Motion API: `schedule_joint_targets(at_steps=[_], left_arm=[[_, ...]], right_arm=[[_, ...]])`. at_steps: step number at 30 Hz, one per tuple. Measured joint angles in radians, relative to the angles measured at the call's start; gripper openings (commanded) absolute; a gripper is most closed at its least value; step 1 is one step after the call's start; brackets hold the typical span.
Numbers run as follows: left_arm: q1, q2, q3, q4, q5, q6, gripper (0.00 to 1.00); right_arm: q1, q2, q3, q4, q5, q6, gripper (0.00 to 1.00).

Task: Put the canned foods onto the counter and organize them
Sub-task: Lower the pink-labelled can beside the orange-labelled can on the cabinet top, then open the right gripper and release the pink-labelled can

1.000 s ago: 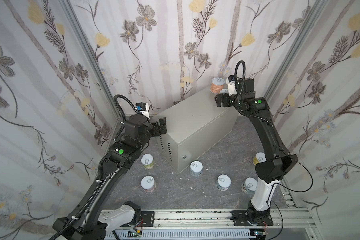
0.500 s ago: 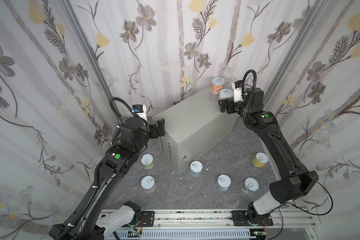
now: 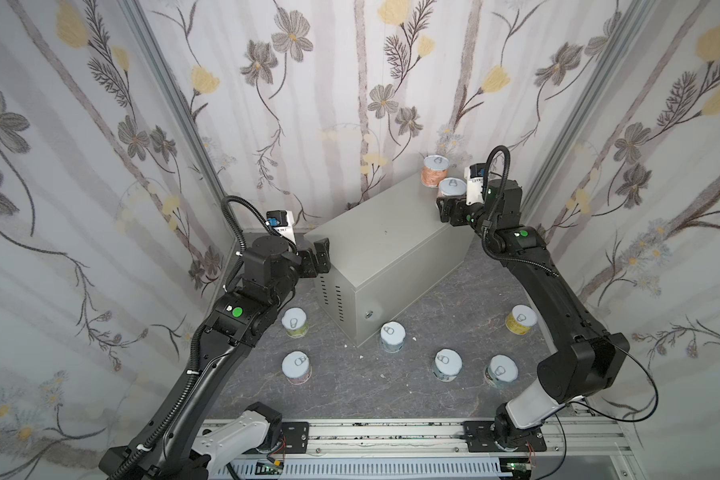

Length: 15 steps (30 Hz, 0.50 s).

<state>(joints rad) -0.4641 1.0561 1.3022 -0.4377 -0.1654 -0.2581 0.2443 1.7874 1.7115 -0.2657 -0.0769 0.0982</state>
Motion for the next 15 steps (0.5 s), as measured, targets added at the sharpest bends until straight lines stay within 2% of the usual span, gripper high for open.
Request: schedule_joint_targets(at_steps=[15], left_arm=[[0.000, 0.032, -0.030, 0.014, -0.018, 0.019, 1.00]], right_arm=[[-0.024, 0.094, 0.093, 0.007, -0.002, 0.005, 0.74]])
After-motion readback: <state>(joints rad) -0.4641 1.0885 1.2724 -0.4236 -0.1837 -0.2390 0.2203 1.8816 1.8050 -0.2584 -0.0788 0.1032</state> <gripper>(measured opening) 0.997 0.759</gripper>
